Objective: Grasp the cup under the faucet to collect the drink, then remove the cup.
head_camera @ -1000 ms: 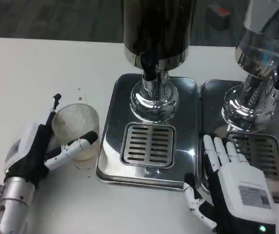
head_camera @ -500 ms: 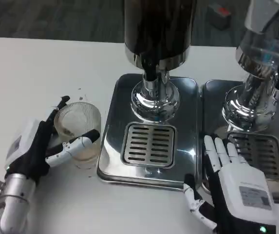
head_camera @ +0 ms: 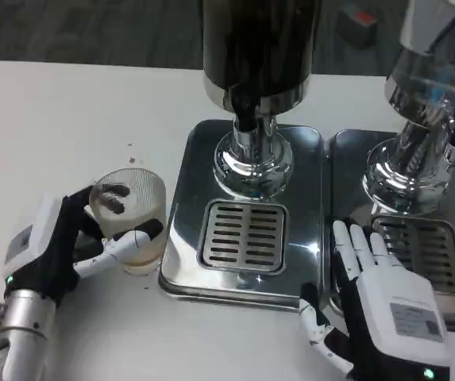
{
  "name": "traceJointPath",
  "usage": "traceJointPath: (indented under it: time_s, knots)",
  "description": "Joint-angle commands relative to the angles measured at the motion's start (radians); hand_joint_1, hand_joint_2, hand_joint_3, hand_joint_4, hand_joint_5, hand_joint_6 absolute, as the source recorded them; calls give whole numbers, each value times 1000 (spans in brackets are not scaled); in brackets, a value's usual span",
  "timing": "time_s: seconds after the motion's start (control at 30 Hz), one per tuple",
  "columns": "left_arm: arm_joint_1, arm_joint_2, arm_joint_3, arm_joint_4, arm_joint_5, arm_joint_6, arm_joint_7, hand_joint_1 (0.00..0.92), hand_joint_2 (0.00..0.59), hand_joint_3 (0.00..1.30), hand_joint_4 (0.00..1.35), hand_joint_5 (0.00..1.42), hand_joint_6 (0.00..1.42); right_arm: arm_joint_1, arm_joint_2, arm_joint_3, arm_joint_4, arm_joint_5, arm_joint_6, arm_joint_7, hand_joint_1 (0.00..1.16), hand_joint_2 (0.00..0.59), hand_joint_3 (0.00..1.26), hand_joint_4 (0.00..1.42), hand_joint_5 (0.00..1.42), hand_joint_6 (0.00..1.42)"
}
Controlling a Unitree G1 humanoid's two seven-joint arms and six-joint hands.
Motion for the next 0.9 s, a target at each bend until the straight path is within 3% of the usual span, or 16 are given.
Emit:
traceJointPath:
  time_s: [0.03, 0.57, 0.9]
  knots:
    - [12, 6, -25, 3, 31, -8, 12, 321, 88, 476, 591, 839, 939, -1, 7, 0, -1, 12, -1, -8, 297, 519, 0, 0, 0, 124]
    - [2, 0, -32, 25, 23, -46, 64, 399, 102, 604, 779, 996, 1004, -7, 12, -1, 11, 21, -3, -16, 314, 512, 0, 0, 0, 130]
    - [2, -4, -17, 19, 35, -89, 122, 441, 88, 656, 824, 1028, 1032, -6, 13, -1, 11, 20, -1, -18, 320, 511, 0, 0, 0, 131]
